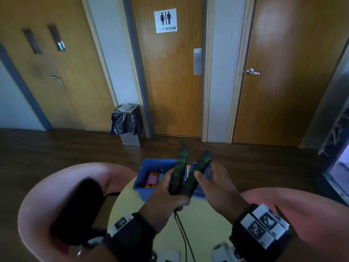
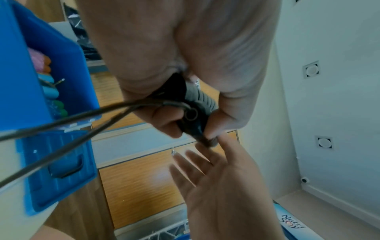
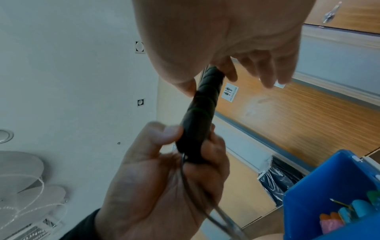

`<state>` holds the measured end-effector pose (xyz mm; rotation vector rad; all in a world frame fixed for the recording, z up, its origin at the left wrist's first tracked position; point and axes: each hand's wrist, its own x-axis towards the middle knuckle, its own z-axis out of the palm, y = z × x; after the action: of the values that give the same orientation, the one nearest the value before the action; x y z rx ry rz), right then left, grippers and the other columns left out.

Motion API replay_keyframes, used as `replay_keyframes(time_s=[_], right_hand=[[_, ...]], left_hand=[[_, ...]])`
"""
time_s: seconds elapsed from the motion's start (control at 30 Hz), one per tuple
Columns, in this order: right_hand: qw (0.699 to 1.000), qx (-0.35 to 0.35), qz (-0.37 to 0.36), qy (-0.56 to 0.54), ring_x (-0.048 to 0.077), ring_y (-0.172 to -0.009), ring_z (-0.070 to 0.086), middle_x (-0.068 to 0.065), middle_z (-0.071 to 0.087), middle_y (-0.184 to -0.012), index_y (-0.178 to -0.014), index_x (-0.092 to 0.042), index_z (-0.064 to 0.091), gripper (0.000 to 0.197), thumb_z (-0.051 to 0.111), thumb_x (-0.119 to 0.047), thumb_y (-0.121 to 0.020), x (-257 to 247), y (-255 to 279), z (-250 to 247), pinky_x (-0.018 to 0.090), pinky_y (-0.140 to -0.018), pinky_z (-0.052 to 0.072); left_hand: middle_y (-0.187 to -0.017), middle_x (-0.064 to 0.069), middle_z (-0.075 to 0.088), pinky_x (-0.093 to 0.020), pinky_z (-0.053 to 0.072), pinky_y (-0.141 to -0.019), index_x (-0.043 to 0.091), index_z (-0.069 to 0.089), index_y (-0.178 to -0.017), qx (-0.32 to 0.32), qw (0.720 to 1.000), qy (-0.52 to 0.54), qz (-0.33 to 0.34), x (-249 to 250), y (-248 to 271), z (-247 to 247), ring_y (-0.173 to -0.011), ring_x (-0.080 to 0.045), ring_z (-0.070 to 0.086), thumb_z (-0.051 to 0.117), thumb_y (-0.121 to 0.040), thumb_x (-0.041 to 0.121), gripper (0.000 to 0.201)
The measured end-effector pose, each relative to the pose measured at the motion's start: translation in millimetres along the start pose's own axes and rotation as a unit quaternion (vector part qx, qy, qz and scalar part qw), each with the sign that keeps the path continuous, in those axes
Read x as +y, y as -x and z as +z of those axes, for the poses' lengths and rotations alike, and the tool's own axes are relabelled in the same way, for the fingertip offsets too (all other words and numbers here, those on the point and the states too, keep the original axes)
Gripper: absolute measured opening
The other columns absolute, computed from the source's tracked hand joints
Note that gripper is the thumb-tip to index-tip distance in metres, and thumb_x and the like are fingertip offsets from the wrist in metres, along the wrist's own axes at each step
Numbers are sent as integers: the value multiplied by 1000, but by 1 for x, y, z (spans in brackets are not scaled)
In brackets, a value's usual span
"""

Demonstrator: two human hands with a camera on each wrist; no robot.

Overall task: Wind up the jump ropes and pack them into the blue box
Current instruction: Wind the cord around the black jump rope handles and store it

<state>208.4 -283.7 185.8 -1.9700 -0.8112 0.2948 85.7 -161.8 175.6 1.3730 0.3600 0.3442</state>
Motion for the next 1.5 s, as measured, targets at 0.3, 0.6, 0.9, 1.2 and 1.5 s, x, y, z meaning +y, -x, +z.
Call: replay_keyframes(time_s=[0.3, 0.6, 0.9, 1.2, 1.5], right_hand=[[853, -103, -289, 422, 27, -152, -13, 8, -11, -166, -158, -22, 2, 124, 50, -87, -64, 1, 13, -31, 50, -123, -2], [870, -150, -250, 397, 25, -75, 59, -2, 60, -85, -92, -25, 52, 19, 60, -31, -75, -5, 13, -24, 32, -65, 42], [918, -100, -137, 357, 21, -87, 58, -4, 56, -96, -98, -26, 44, 15, 50, -31, -85, -2, 17, -18, 39, -82, 49], [979, -122, 16, 162, 14, -70, 52, -4, 52, -80, -87, -23, 42, 14, 54, -21, -80, 14, 10, -15, 30, -59, 41], [905, -63, 175, -383, 25, -61, 36, 15, 39, -72, -82, -8, 53, 30, 60, -10, -53, 12, -1, -20, 39, -58, 29]], left_hand=[[-98, -13, 64, -27, 40, -50, 27, 49, -137, -104, 976, -162, -104, 10, 0, -26, -59, -15, 52, 73, -54, 2, 90], [-125, -32, 56, -39, 46, -72, 28, 58, -130, -216, 941, -203, -166, 22, -14, -18, -89, -31, 57, 77, -56, 11, 79], [-107, 4, 64, -25, 49, -67, 42, 59, -111, 96, 975, -198, 27, 1, 3, 20, -74, -9, 63, 57, -98, 31, 17], [-57, 5, 32, -42, 28, -46, -9, 51, -92, 159, 983, -85, -28, -11, -8, 12, -56, -50, 27, 41, -105, 40, 51], [-56, -3, 23, -24, 21, -45, 11, 43, -68, 39, 989, 67, -129, -1, -2, 43, -45, -14, 18, 38, -102, 35, 41]])
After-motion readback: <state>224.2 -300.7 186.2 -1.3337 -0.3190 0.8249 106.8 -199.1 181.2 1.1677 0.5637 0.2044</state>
